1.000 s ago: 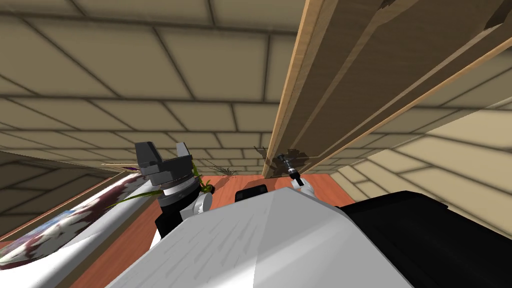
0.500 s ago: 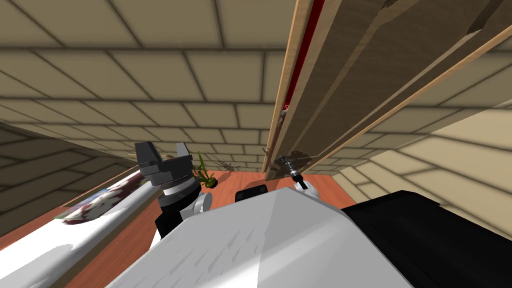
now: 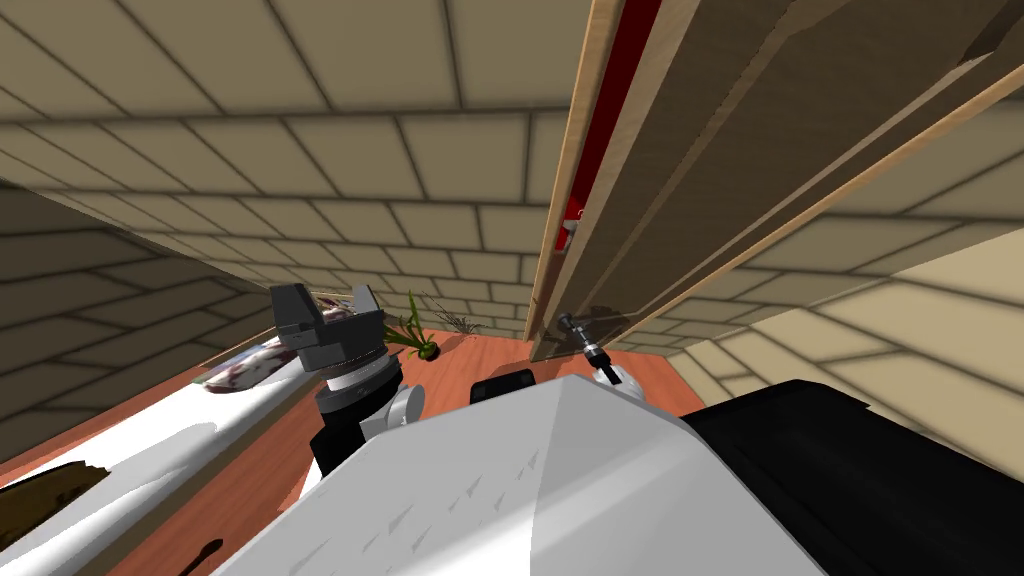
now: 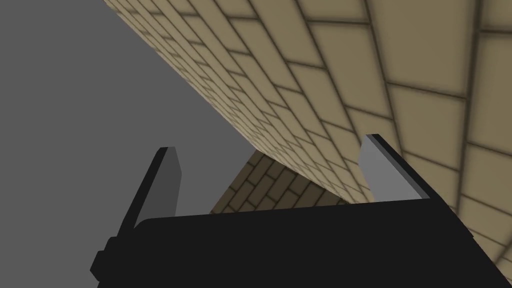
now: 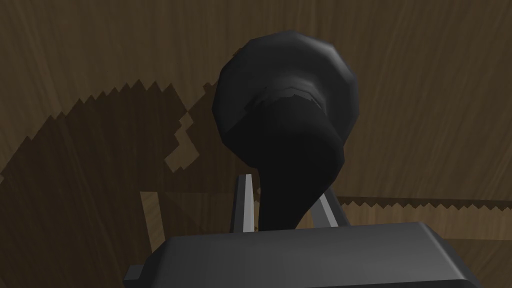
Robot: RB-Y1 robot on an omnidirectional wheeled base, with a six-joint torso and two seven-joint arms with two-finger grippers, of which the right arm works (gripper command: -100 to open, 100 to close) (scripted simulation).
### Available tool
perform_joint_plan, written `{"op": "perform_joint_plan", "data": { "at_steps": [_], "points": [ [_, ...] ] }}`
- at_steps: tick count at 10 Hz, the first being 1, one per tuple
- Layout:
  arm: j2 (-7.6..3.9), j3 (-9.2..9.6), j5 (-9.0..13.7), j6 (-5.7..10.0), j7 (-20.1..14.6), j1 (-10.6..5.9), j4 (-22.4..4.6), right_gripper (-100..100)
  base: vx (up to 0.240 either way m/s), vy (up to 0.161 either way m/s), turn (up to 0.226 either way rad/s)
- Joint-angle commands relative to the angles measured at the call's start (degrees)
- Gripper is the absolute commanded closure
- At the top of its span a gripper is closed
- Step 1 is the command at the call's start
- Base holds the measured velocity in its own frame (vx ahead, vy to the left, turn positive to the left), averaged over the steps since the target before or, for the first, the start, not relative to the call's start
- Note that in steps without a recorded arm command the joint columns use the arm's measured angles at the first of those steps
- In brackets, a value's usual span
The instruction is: Pull the door open
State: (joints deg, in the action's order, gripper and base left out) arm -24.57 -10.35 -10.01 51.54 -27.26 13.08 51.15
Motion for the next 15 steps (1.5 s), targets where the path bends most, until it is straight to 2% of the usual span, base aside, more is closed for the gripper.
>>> {"op": "perform_joint_plan", "data": {
  "at_steps": [1, 7, 8, 9, 10, 15],
  "points": [
    [-0.53, -0.11, -0.33, 1.51, -0.59, 0.86, -0.28, 100, -0.191, -0.054, 0.150],
    [-2.09, -0.38, -1.34, 6.52, -2.50, 3.49, -1.37, 100, -0.183, -0.058, 0.138],
    [-1.83, -0.20, -1.29, 5.64, -2.49, 3.60, -0.72, 100, -0.078, -0.029, 0.024],
    [-2.09, -0.08, -1.54, 6.88, -2.81, 3.82, -1.56, 100, -0.161, -0.046, 0.179],
    [-2.19, -0.09, -1.58, 7.15, -2.87, 3.84, -1.73, 100, -0.231, -0.071, 0.170],
    [-3.55, -0.18, -2.18, 11.21, -3.74, 4.12, -4.37, 100, -0.252, -0.088, 0.195]
  ]
}}
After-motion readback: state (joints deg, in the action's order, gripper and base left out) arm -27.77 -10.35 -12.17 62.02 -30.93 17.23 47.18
